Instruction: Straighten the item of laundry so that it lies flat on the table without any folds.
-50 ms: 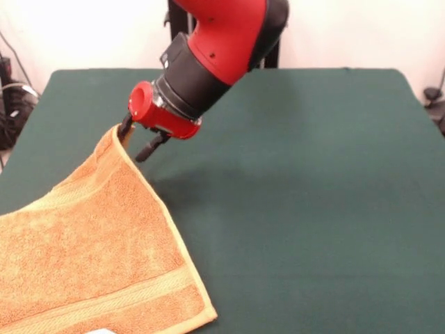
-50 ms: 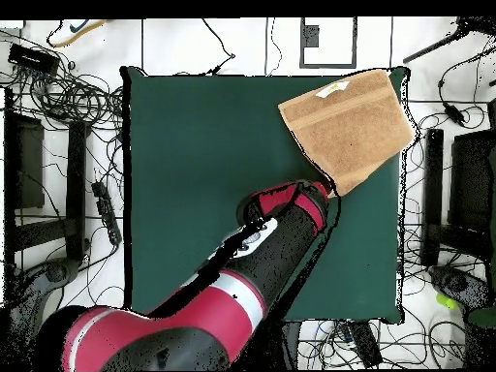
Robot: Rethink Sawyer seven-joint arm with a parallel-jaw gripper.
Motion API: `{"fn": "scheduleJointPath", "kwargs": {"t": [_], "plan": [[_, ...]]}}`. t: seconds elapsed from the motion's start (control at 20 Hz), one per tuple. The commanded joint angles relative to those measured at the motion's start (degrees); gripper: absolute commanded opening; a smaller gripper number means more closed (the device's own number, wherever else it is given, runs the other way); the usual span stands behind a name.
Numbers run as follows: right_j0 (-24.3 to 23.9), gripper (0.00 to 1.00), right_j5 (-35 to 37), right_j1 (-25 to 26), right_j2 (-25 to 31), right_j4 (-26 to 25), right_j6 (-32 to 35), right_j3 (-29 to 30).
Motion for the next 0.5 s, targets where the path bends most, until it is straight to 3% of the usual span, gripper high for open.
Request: {"fn": "scheduleJointPath", "kwargs": {"t": [0.05, 0.5], "plan": [[1.1, 1.0, 8.2, -2.6, 9.3, 6.3, 12.5, 5.2], [3.0, 1.0, 10.1, -3.8, 8.2, 7.4, 12.4, 5.9]]}}
